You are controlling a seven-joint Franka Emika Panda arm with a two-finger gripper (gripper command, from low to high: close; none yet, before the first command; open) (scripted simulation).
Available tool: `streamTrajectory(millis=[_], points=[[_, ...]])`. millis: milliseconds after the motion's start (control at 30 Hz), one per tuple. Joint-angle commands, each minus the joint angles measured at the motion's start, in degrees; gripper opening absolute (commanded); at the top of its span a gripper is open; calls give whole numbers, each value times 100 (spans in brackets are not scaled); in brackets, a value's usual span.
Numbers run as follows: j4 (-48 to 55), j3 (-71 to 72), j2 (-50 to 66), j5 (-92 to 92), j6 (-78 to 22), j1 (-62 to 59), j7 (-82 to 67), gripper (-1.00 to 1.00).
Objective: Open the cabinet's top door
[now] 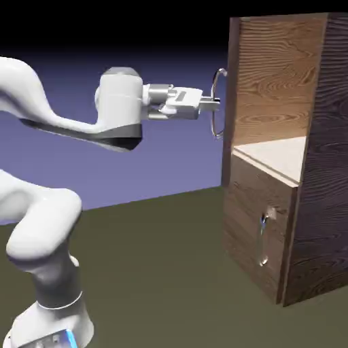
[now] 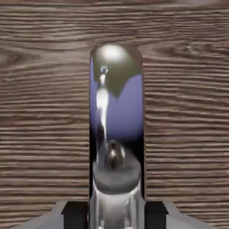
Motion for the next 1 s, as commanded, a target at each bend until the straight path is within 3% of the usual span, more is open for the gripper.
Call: streamTrajectory(millis=[0, 467, 700, 967], points=[[-60, 60, -76, 248, -137, 55, -183, -100], [64, 1786, -632, 3228, -3410, 820, -1560, -100], [905, 2973, -430, 4243, -5154, 465, -1702, -100], [2429, 4381, -160, 5129, -7109, -720, -1843, -100]])
